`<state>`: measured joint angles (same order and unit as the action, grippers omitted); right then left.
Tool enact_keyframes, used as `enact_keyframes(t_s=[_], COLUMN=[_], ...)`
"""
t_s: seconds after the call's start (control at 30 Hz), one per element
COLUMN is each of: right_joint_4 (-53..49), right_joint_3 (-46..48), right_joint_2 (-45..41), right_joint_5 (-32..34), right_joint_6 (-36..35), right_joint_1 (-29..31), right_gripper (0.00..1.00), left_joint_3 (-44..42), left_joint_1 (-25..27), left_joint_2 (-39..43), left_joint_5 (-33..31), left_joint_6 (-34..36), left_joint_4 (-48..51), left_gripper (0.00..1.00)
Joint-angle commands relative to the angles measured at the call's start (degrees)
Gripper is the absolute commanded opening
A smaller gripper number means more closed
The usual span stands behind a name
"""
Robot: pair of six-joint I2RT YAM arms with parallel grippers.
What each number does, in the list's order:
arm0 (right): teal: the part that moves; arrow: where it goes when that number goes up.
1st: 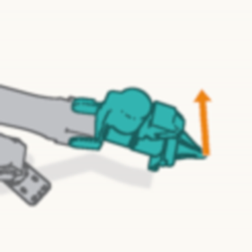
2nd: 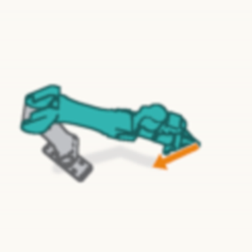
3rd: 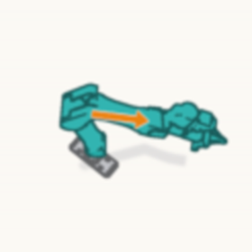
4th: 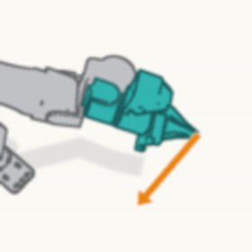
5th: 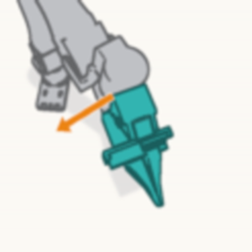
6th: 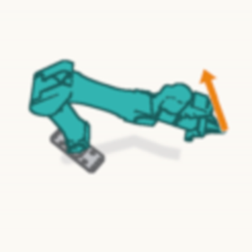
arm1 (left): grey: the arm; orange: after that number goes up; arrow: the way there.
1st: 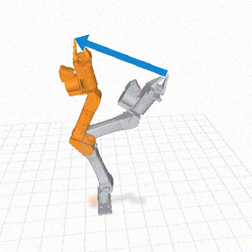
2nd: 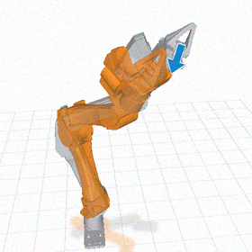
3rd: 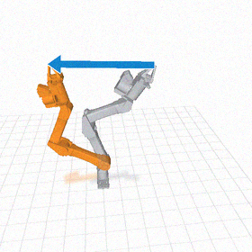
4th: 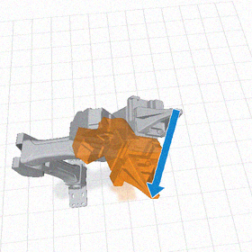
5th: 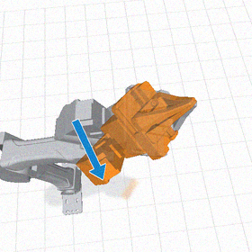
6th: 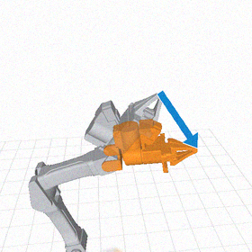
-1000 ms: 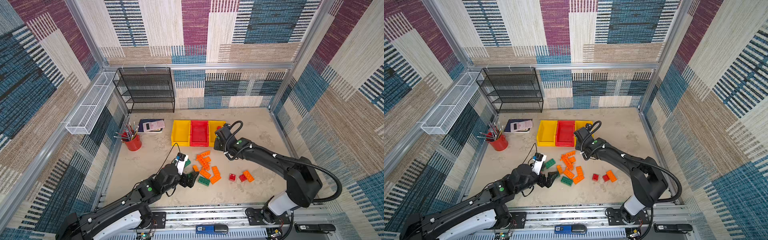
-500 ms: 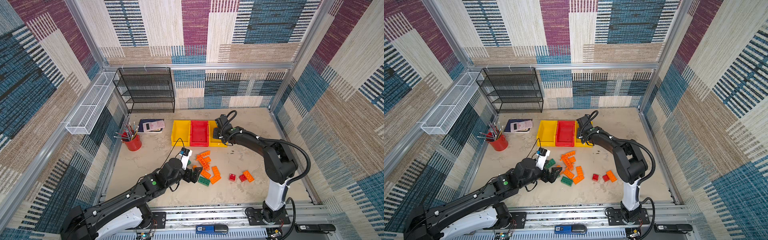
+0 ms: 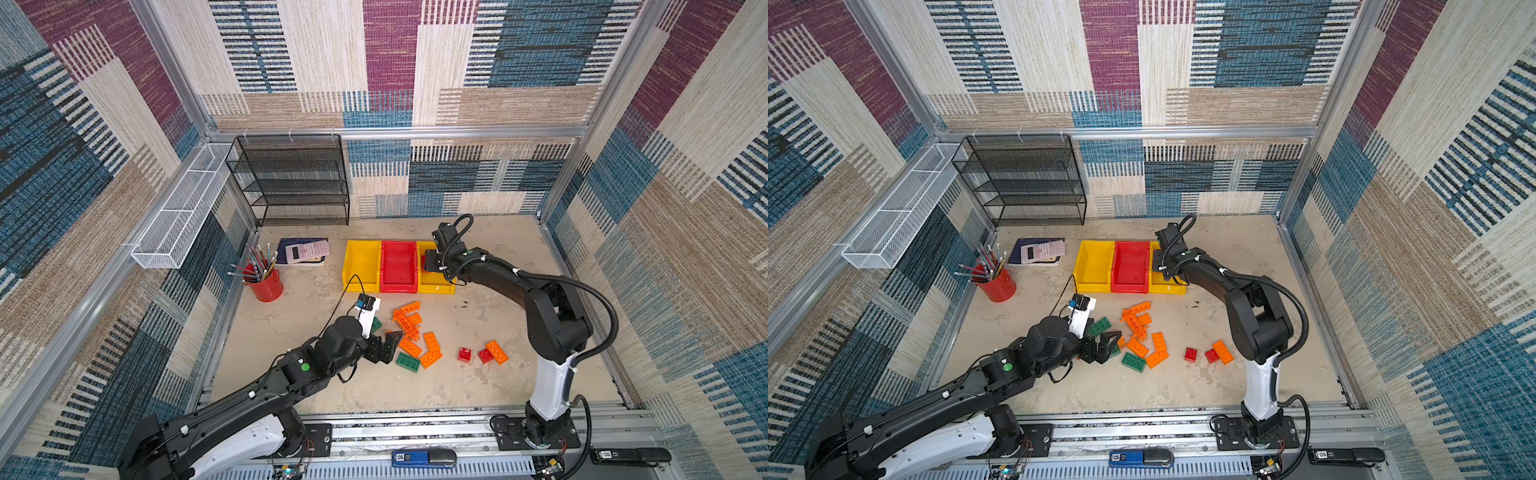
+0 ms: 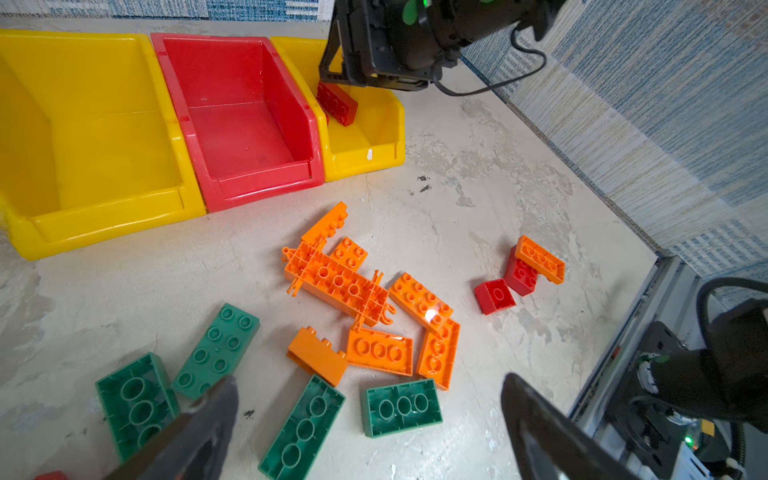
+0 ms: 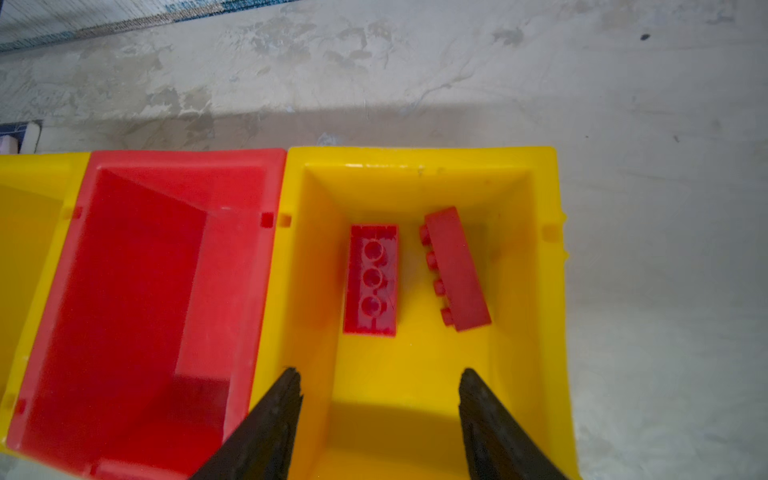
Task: Sort the legos into containers by color
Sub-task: 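Lift the red brick with the right gripper into the same yellow bin and release, then move the right gripper to the orange pile and grasp the long orange brick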
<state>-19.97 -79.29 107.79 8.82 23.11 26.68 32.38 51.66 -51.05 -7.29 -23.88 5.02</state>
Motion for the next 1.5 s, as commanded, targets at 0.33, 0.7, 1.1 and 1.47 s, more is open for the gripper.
enact_keyframes(t_s=[0.33,0.7,1.1,1.47], right_joint_4=[0.9,2.1,0.3,0.4], right_joint_3=[20.7,17.5,16.6,19.2], right_joint_2=[-17.8,-10.6,-9.3,-12.0], right_joint_5=[-6.6,-7.0,-3.6,-4.6], right_joint_6=[1.7,2.7,3.3,2.7], right_joint_1=[13.7,21.0,22.7,22.9], right_gripper=[0.71,0.71,0.7,0.7], left_joint_3=[-6.5,-11.4,-12.8,-12.8], left_joint_1=[0.1,0.0,0.0,0.1], left_joint_2=[8.7,25.3,27.8,21.5], left_joint_5=[-1.1,-4.4,-5.4,-3.3], left_joint_6=[-6.1,-9.7,-10.3,-10.1], left_joint_4=[3.2,12.7,14.0,8.8], left_gripper=[0.99,0.99,0.99,0.99])
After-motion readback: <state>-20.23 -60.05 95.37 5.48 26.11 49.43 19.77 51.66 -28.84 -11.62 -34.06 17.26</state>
